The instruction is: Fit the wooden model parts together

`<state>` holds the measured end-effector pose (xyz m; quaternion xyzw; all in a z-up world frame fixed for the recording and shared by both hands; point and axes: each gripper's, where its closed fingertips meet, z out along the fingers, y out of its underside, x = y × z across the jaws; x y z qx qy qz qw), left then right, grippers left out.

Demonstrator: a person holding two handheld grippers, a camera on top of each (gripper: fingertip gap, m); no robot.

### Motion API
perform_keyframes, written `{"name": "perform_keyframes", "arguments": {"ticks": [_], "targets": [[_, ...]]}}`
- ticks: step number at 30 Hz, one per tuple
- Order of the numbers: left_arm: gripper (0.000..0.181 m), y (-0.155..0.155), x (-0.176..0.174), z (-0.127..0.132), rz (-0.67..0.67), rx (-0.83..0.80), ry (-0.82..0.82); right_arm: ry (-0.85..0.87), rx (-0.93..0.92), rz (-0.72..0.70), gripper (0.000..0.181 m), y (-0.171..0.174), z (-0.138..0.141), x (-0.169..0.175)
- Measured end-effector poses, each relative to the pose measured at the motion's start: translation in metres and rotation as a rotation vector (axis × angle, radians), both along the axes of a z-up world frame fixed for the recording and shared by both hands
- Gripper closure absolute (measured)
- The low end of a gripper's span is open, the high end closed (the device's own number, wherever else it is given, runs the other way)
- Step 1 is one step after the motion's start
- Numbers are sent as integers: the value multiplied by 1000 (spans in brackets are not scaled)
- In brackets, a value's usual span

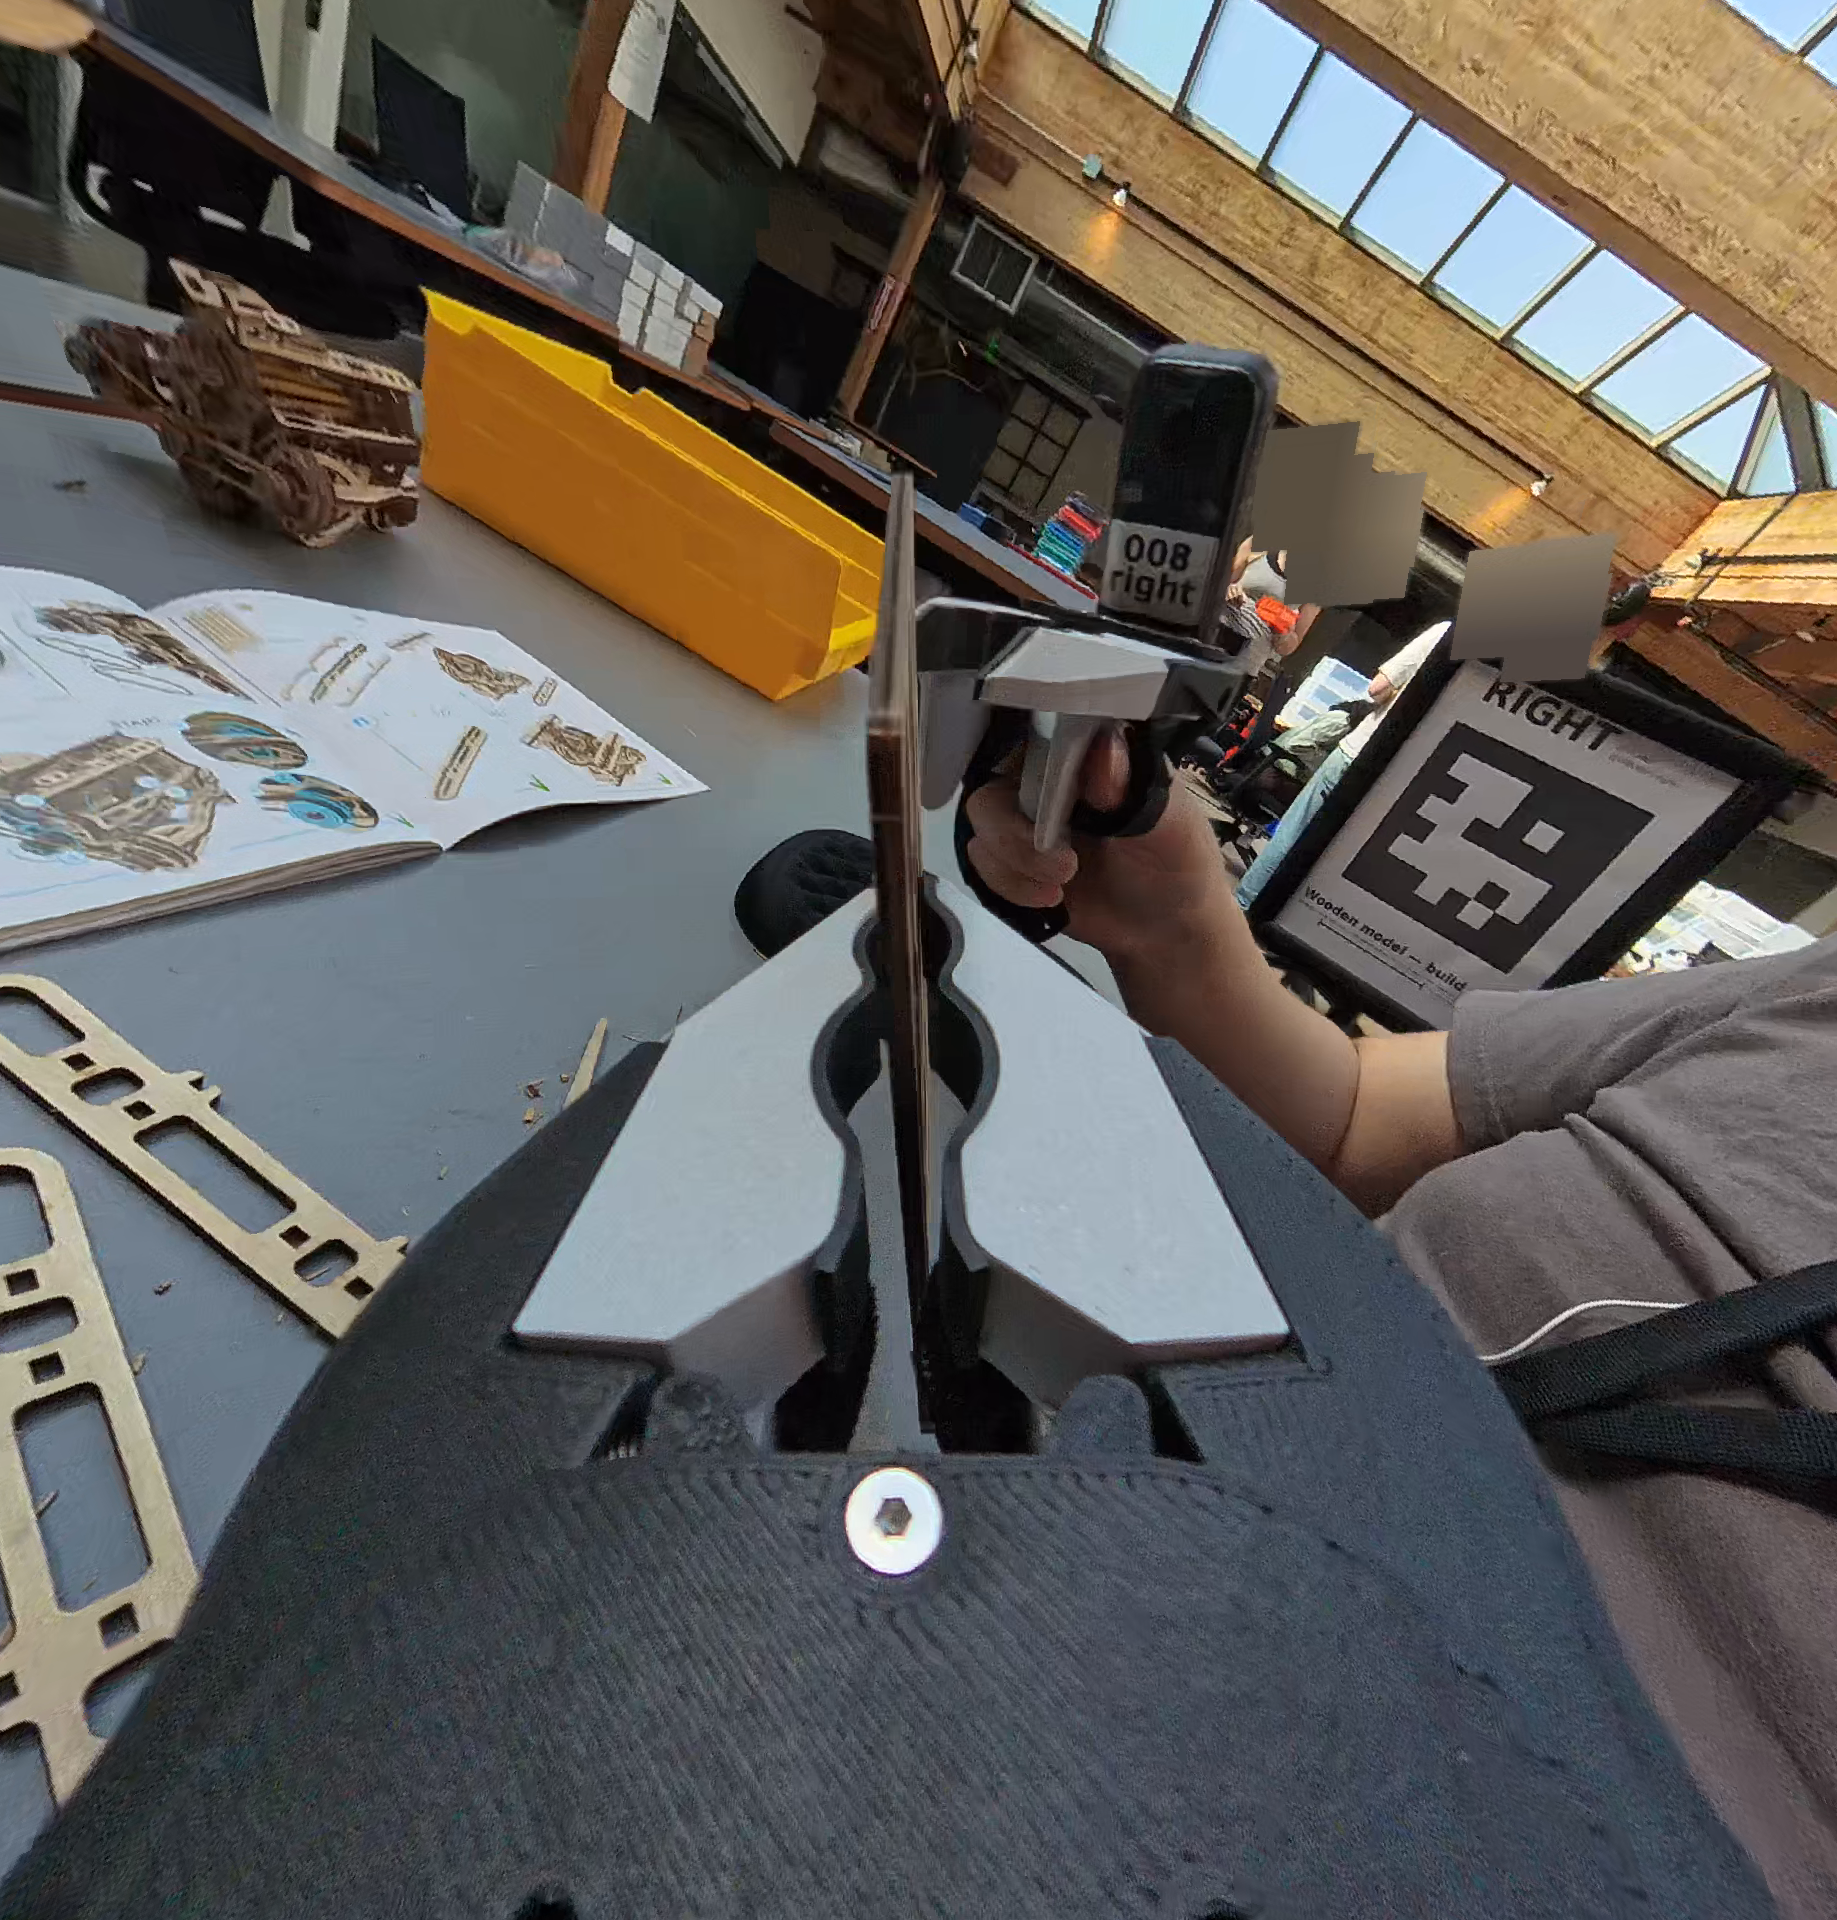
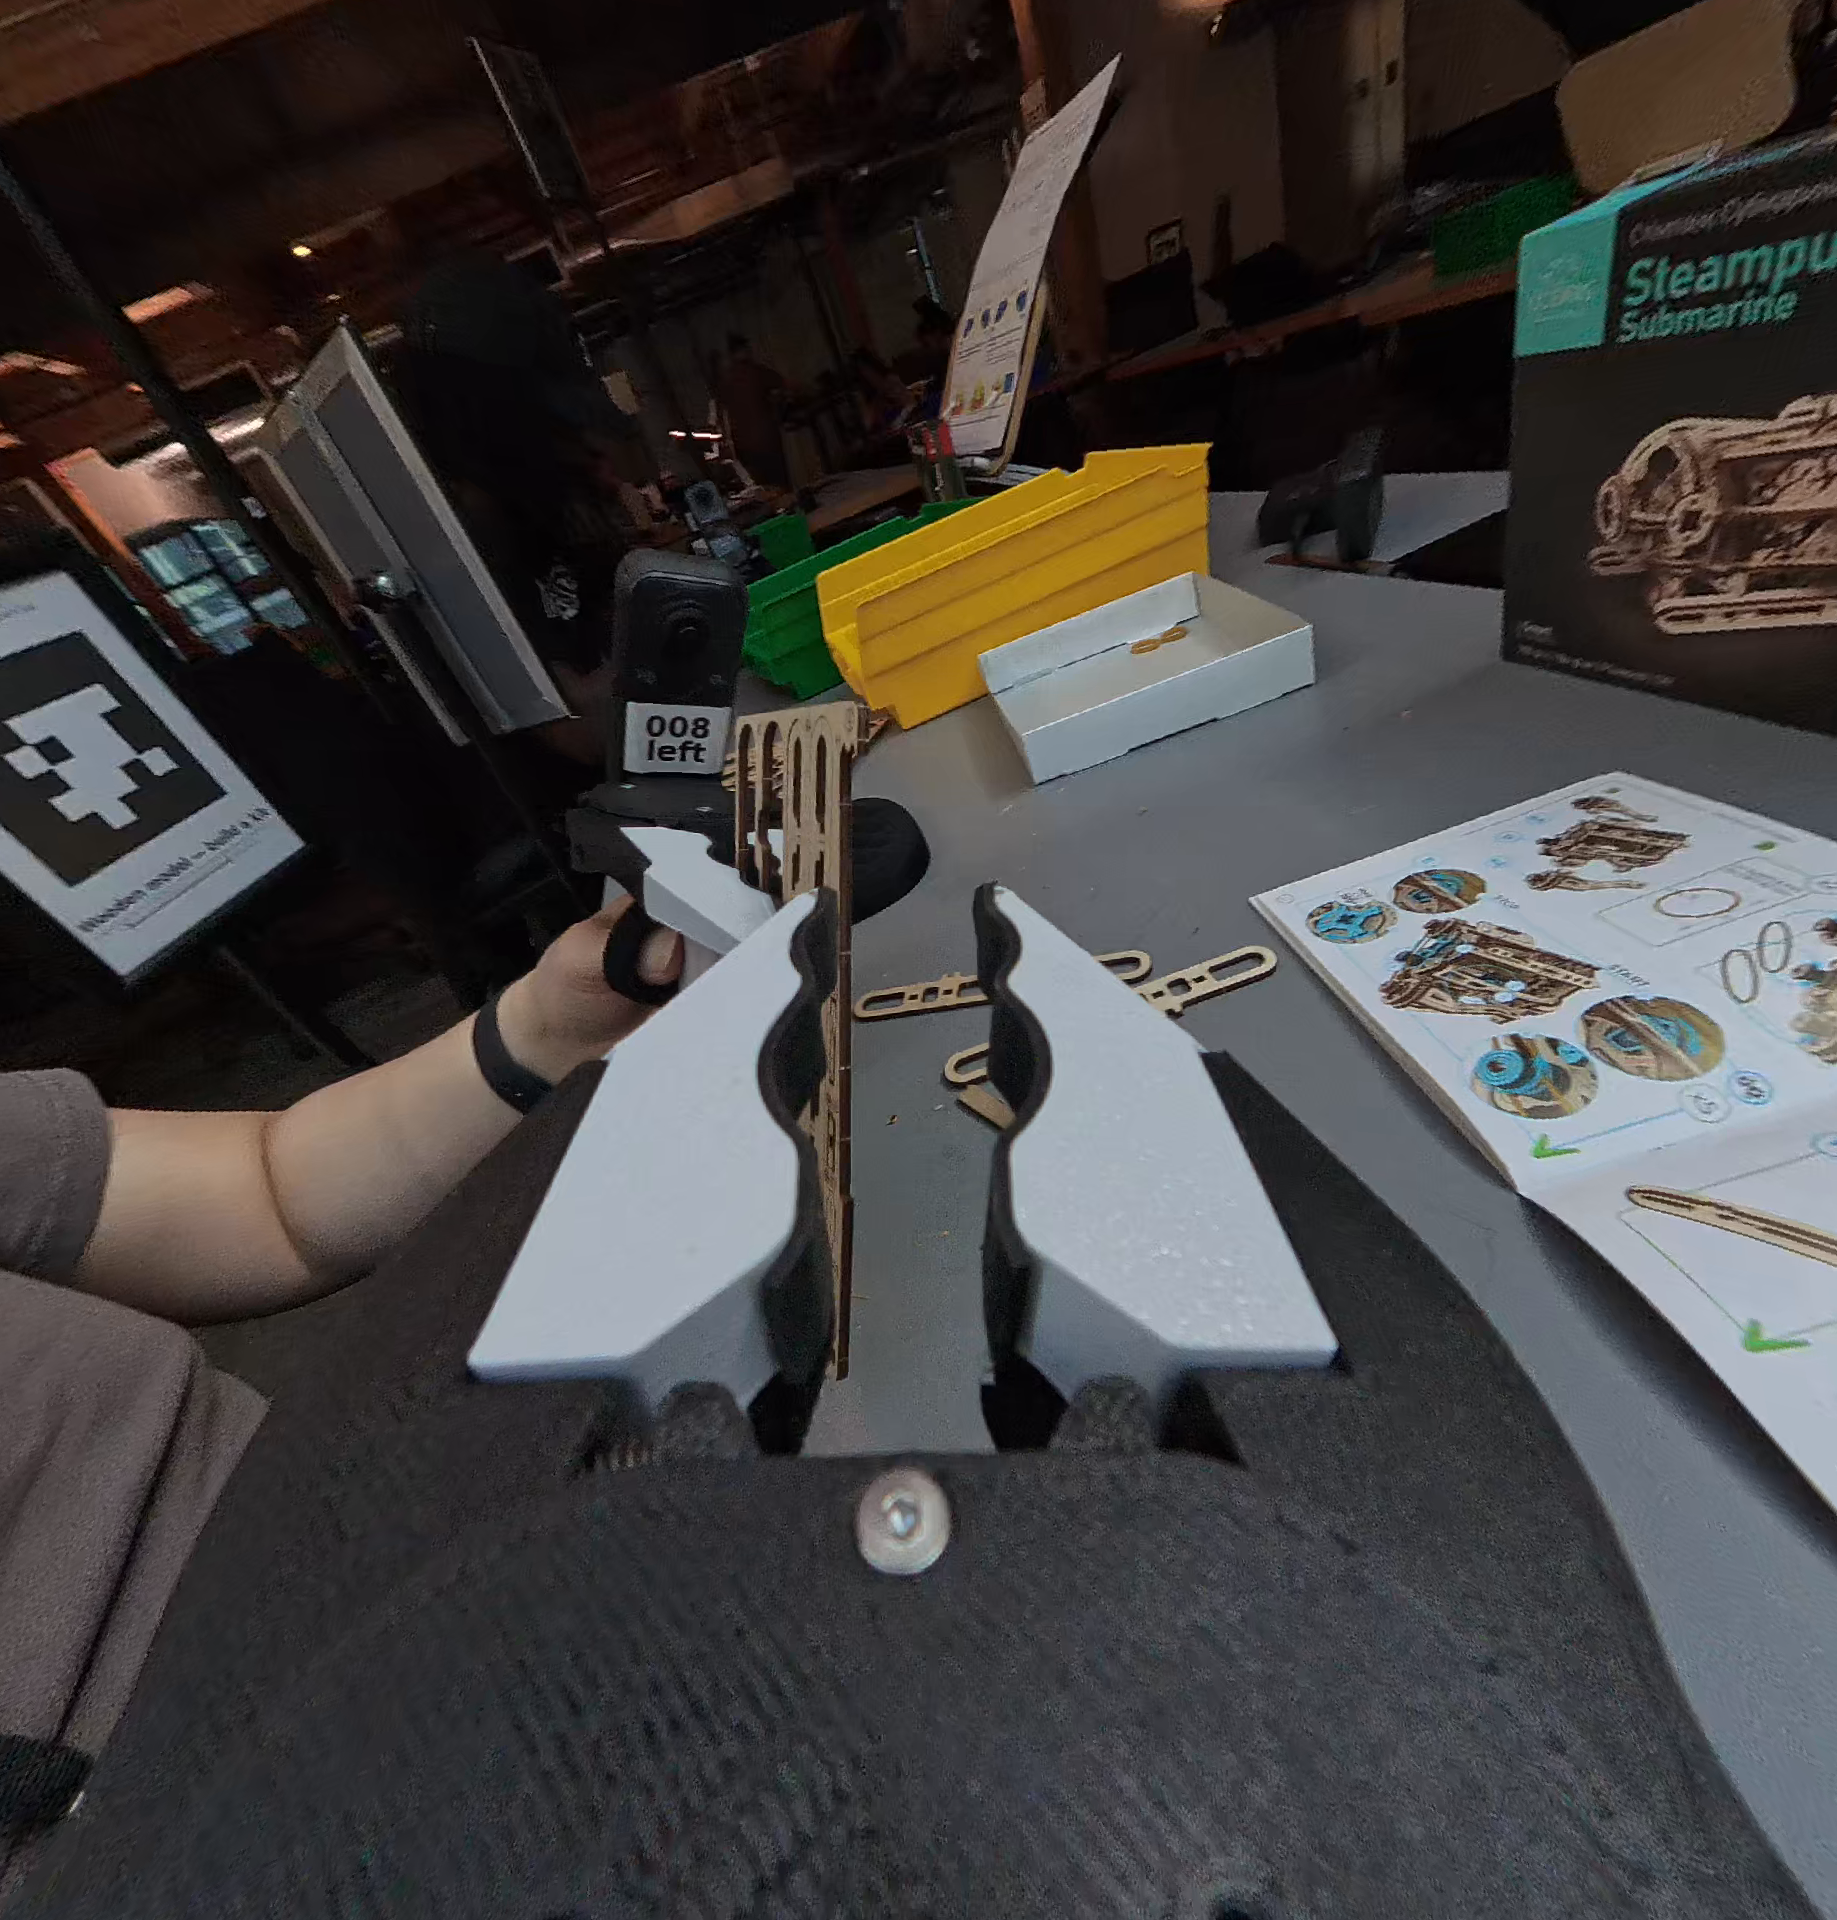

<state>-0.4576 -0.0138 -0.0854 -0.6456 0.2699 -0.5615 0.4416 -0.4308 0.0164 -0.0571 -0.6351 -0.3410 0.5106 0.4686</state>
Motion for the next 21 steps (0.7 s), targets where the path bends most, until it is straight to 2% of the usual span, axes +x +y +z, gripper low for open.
{"name": "perform_keyframes", "arguments": {"ticks": [2,5,8,10,11,13,16,17,18,19,20,21], "targets": [[181,-2,-2,15,88,98,-2,-61,83,-69,163,-17,10,0],[181,3,-5,23,267,303,156,-38,-16,40,154,-49,27,-10],[181,15,-12,30,529,515,377,-76,-114,72,145,-51,33,-10],[181,18,-12,35,684,682,543,-20,-248,151,139,-57,44,-15],[181,18,-9,37,743,767,629,46,-332,203,134,-59,53,-15],[181,15,-1,41,835,945,793,57,-500,232,125,-51,51,-10],[181,11,12,44,942,1155,973,4,-609,165,124,-35,41,2],[181,13,18,40,951,1179,1019,-36,-629,166,133,-36,37,4],[181,17,21,34,951,1173,1071,-61,-623,174,157,-36,36,7],[180,21,25,27,942,1161,1110,-85,-609,150,165,-32,32,11],[171,23,28,21,931,1150,1131,-127,-601,141,167,-31,25,16],[153,24,32,15,903,1133,1137,-165,-596,139,173,-29,17,21]]}}
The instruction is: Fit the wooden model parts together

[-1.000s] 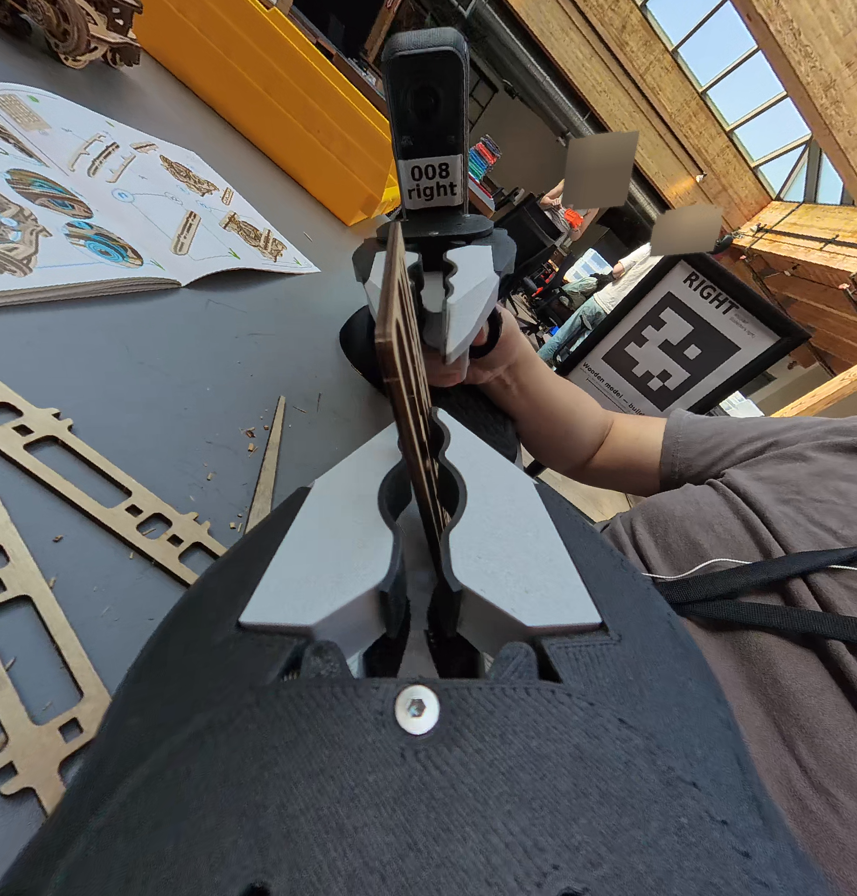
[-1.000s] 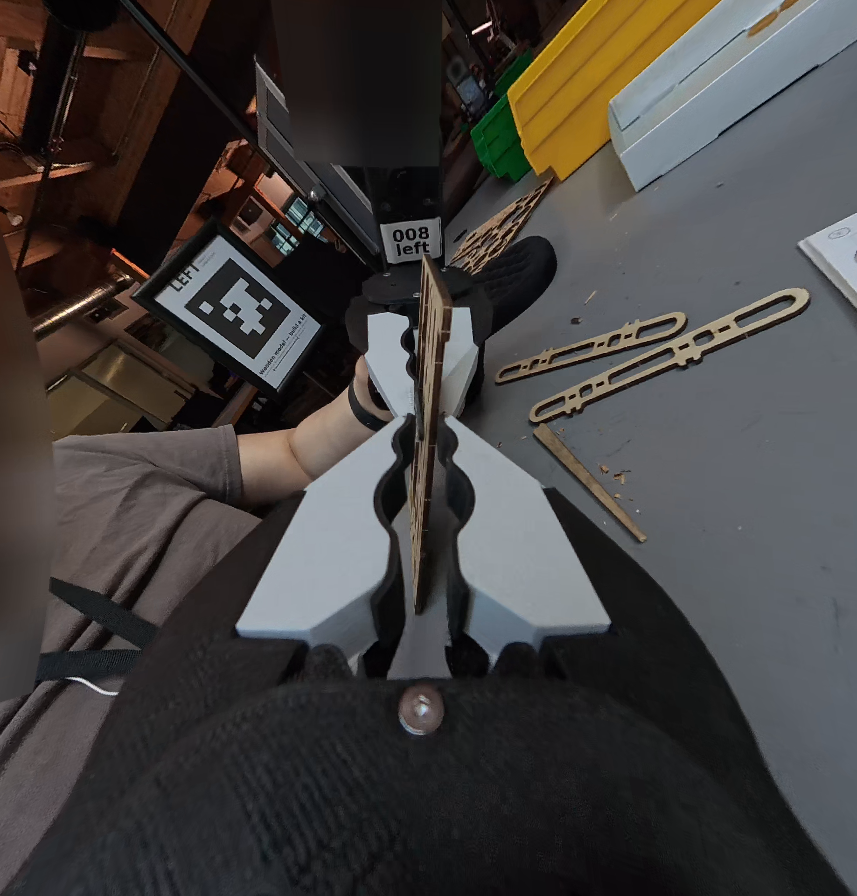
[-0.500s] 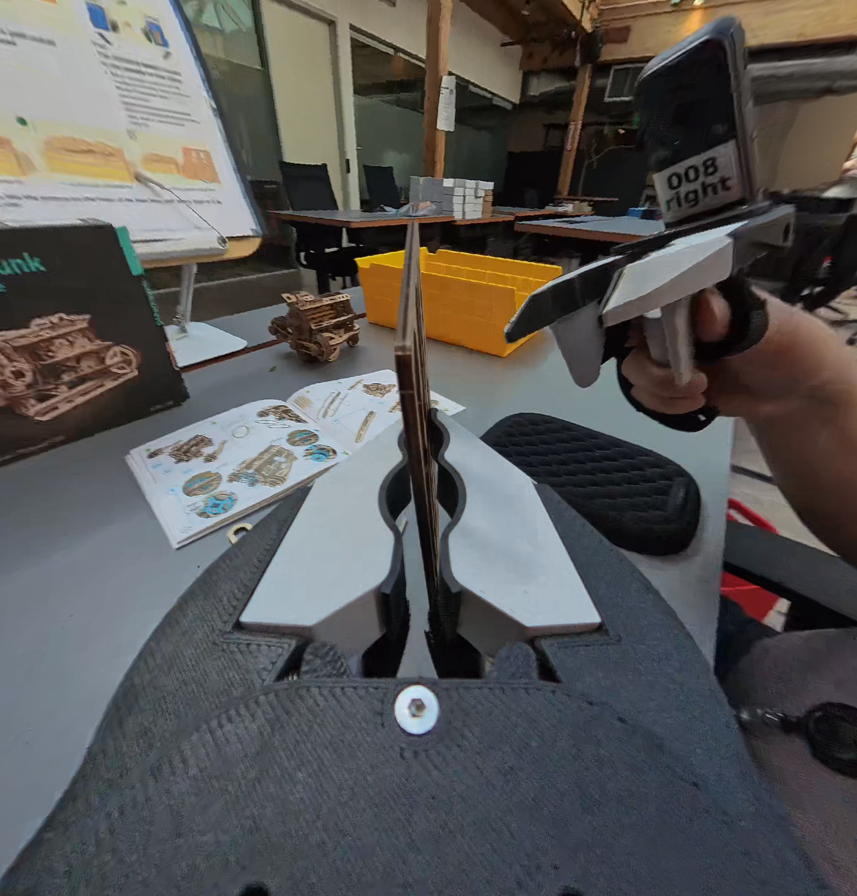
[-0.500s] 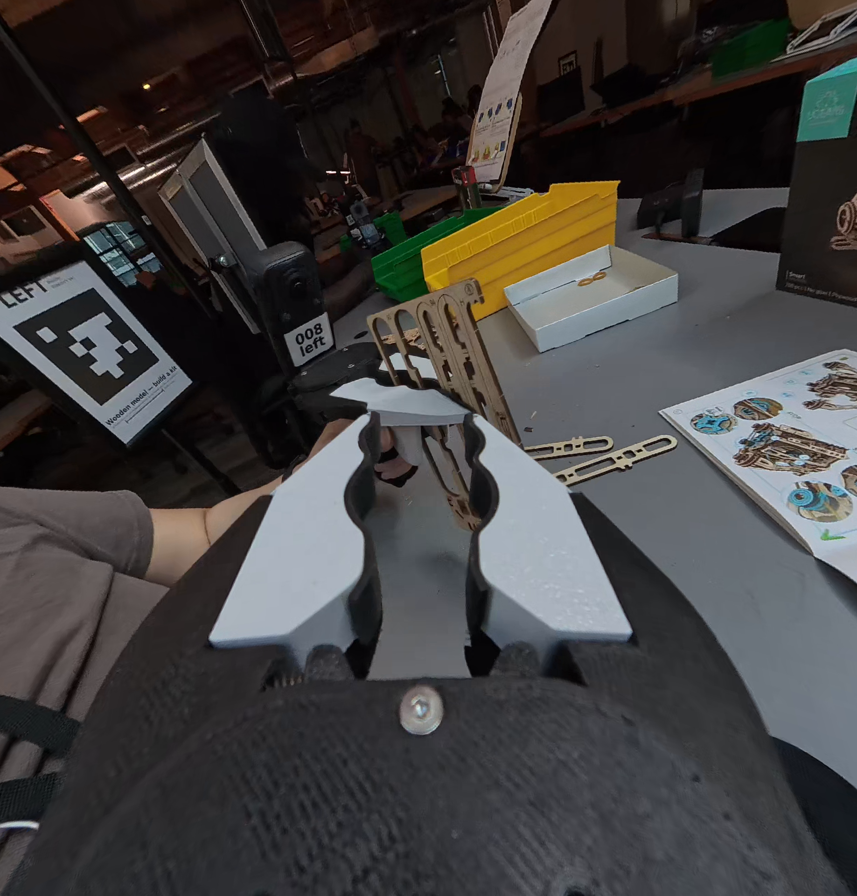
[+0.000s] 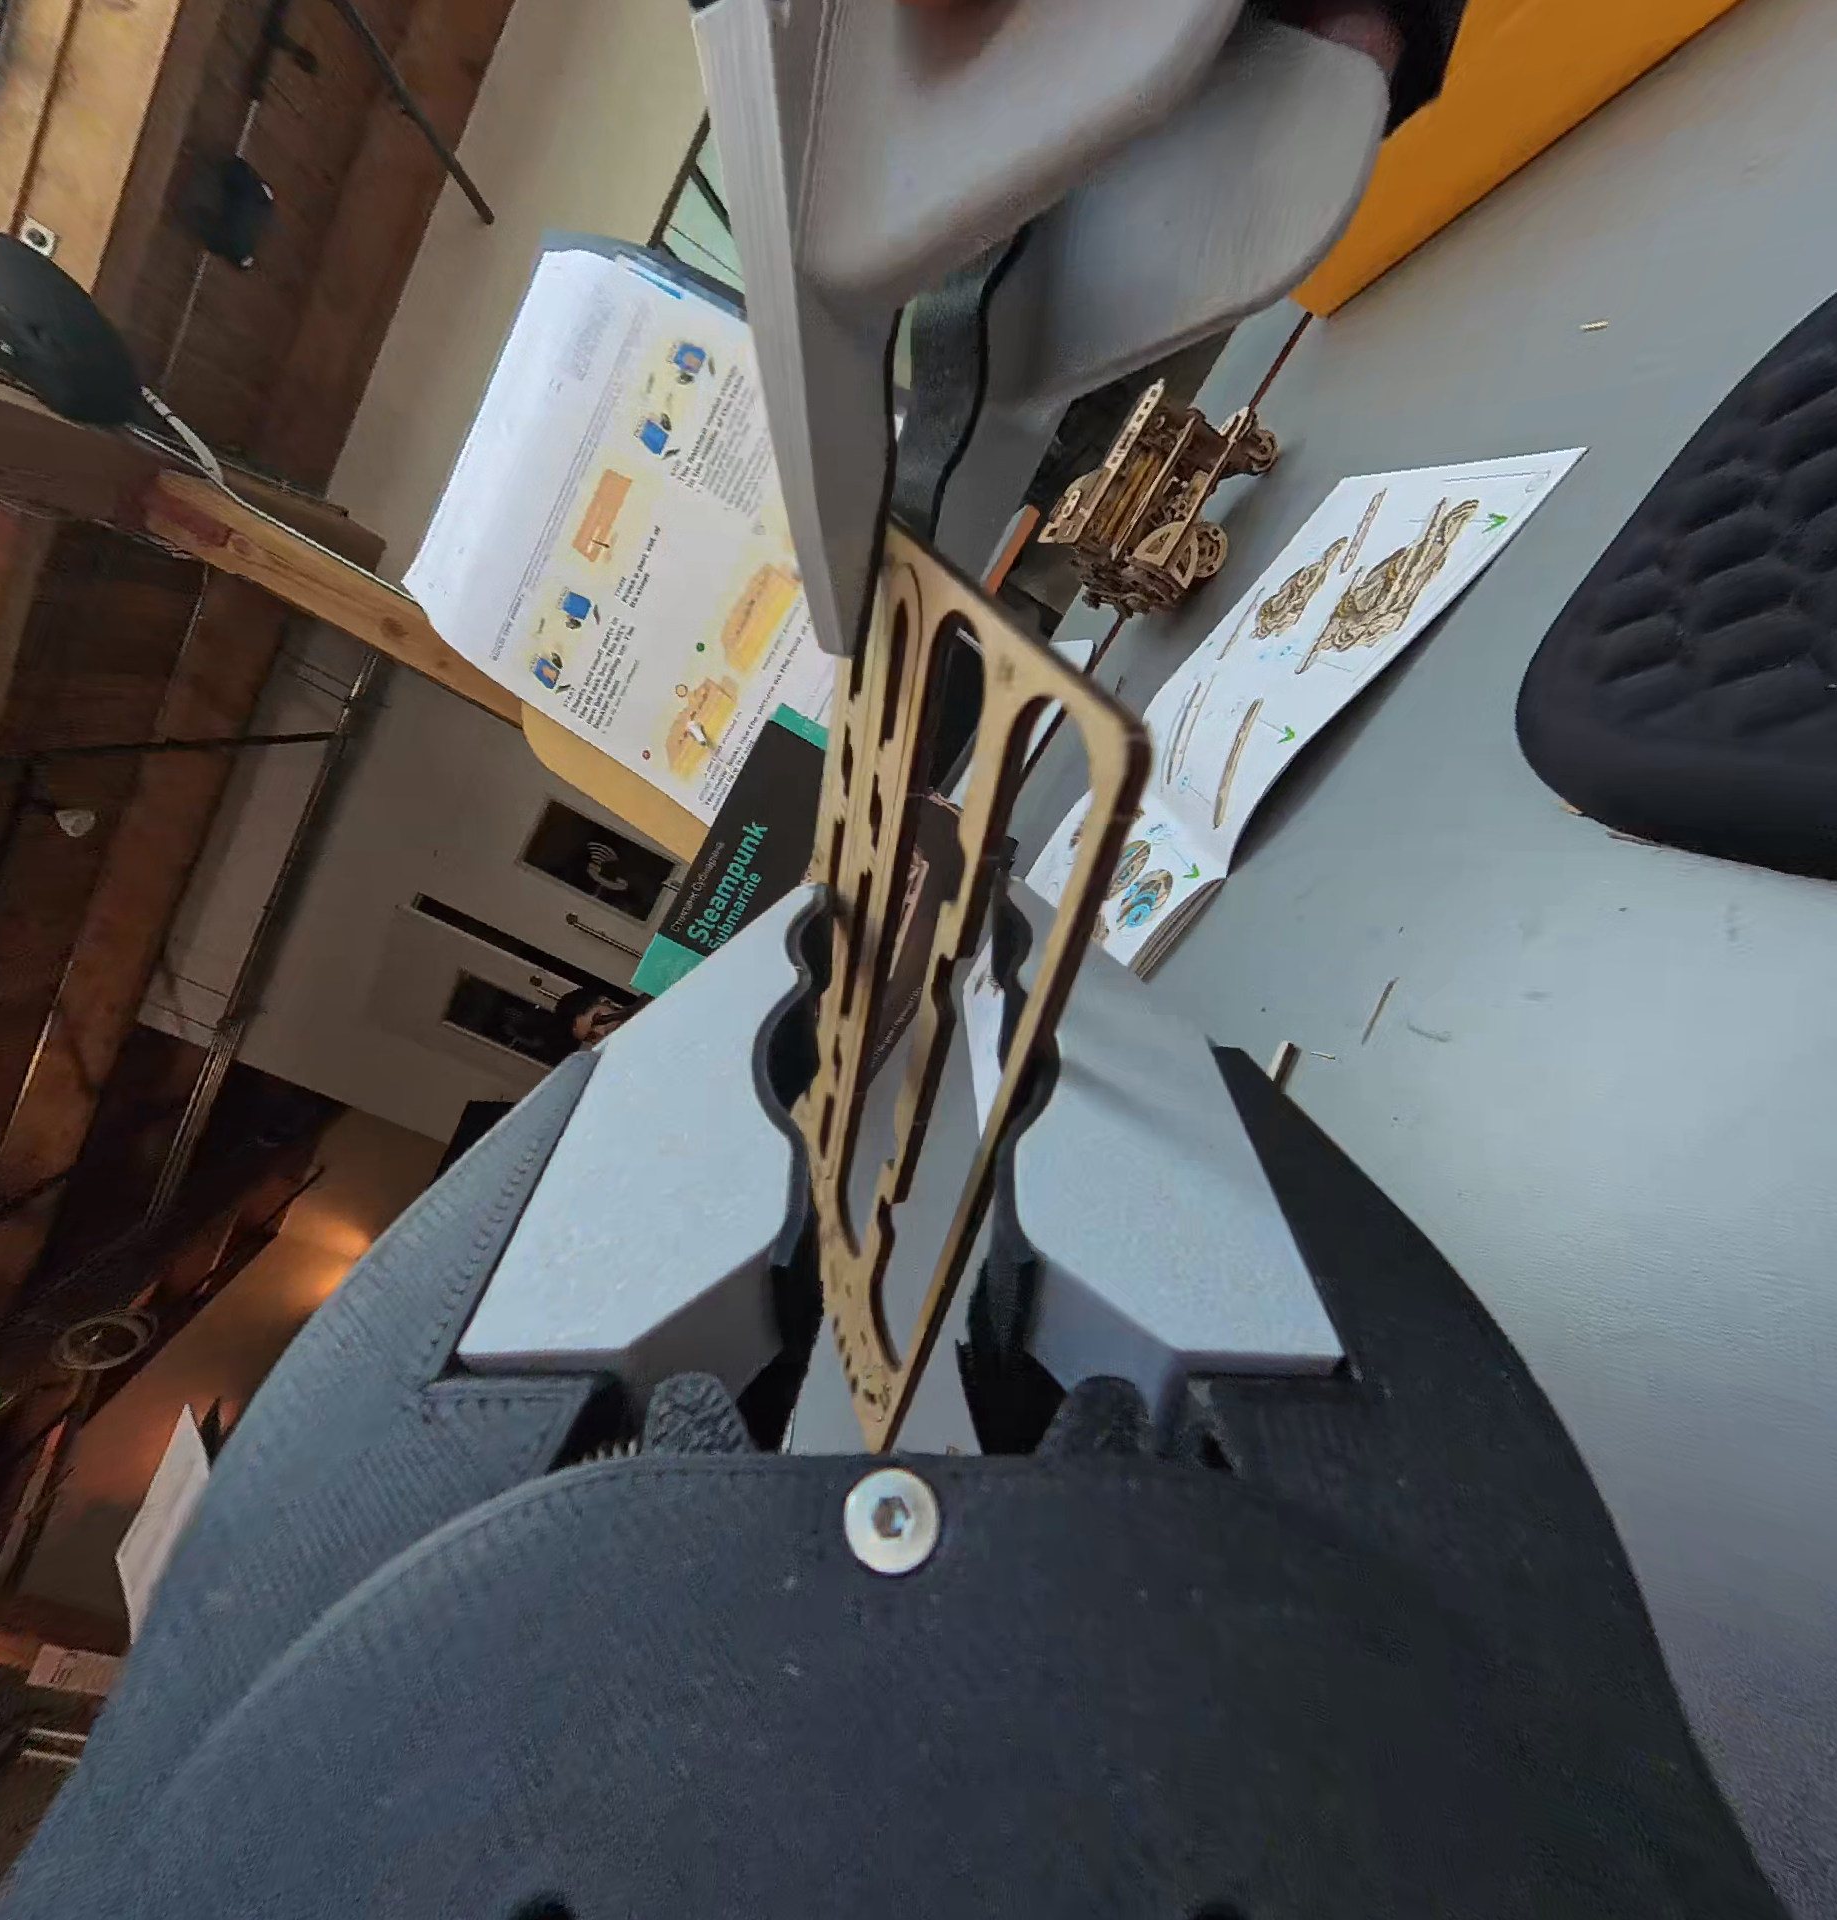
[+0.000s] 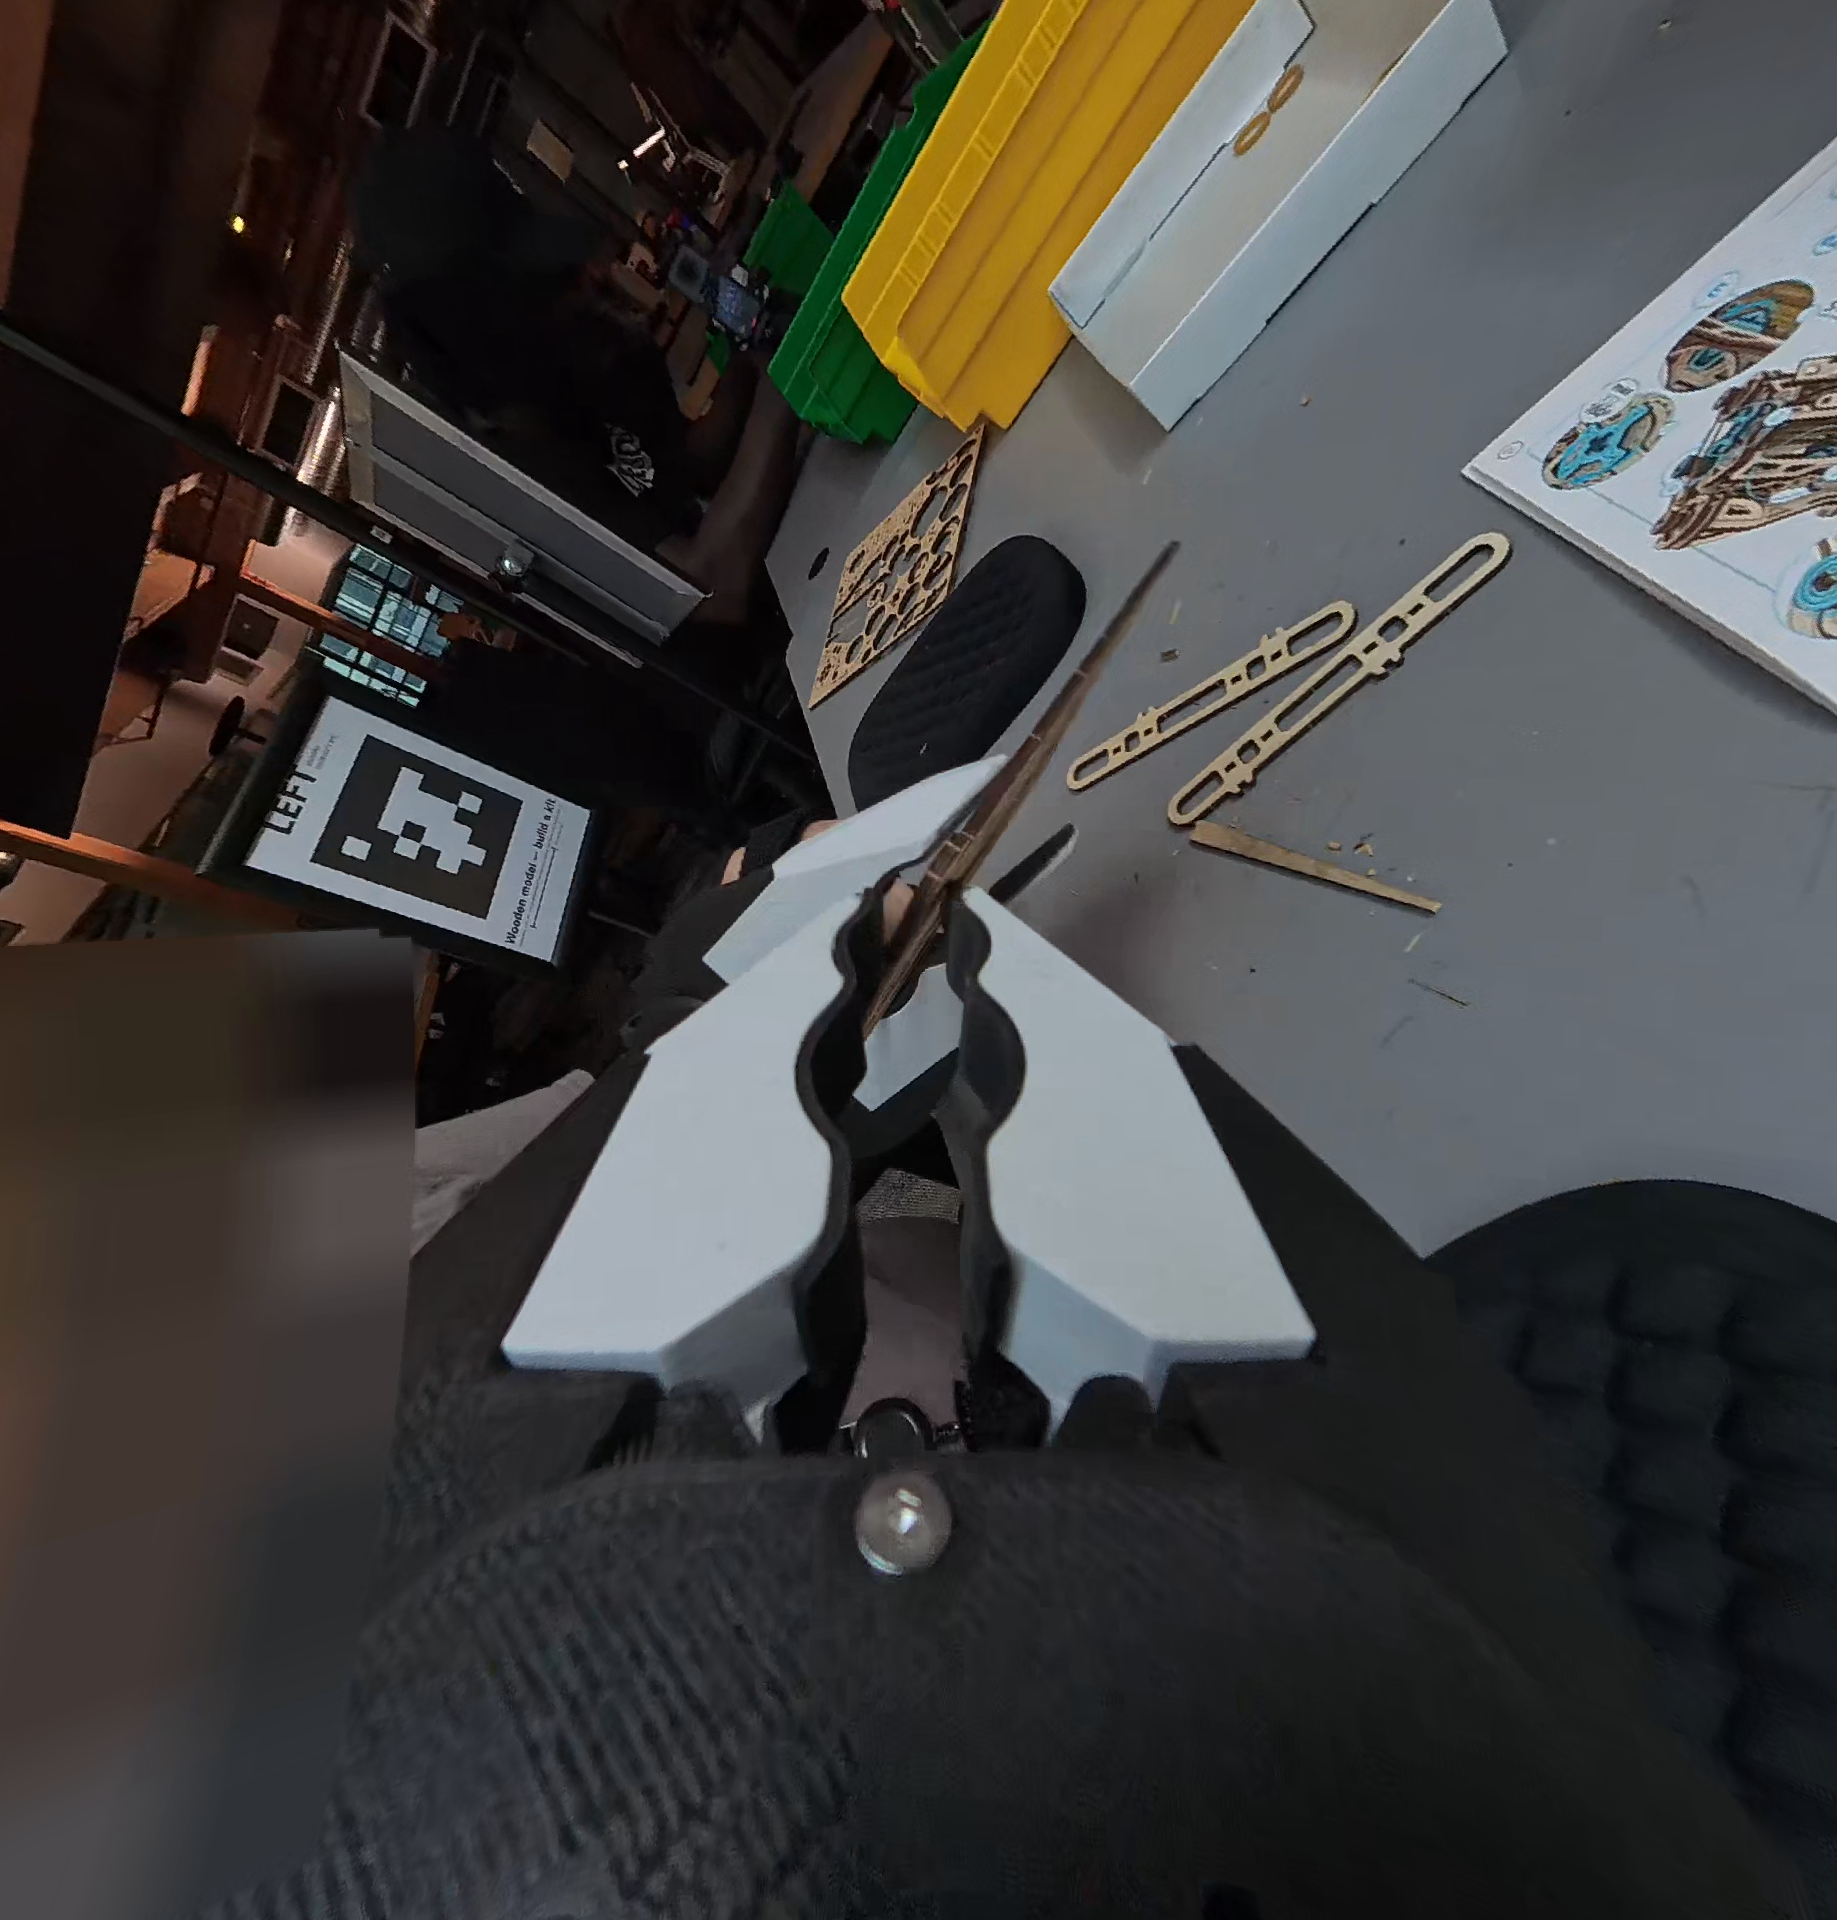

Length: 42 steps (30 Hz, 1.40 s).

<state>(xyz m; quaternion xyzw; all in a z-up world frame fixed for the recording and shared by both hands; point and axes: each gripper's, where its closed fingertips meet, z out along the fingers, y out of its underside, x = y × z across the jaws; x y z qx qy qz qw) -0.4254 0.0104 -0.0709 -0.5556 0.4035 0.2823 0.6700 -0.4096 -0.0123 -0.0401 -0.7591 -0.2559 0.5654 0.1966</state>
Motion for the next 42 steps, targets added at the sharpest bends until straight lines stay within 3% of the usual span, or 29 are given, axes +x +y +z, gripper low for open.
{"name": "perform_keyframes", "arguments": {"ticks": [1,6,10,14,17,20,24,28,31,35,37,39,42], "targets": [[139,0,3,-7,-14,-35,-5,-22,6,-7,178,5,-8,7],[112,-12,-7,-45,-106,-291,-138,60,-43,-58,181,30,-36,36],[115,-27,-35,-38,-234,-450,-470,123,0,-34,181,38,-52,52],[118,-12,-67,-26,-381,-699,-897,203,34,39,181,35,-58,52],[126,-5,-65,-28,-537,-950,-1043,214,64,81,181,33,-65,46],[136,-3,-58,-46,-576,-1145,-1026,261,64,124,181,29,-64,40],[174,-10,-49,-51,-695,-1234,-1044,238,101,158,181,28,-66,37],[181,-17,-47,-52,-757,-1272,-1050,120,160,128,171,42,-78,35],[181,-15,-49,-58,-720,-1230,-969,31,417,164,138,52,-67,29],[181,-21,-47,-56,-762,-1254,-937,-113,798,290,117,39,-45,5],[181,-22,-46,-56,-769,-1239,-913,-163,890,397,117,18,-39,-16],[181,-27,-44,-52,-805,-1221,-879,-270,931,506,118,5,-50,-32],[181,-29,-43,-51,-806,-1176,-829,-415,824,620,129,-1,-76,-47]]}}
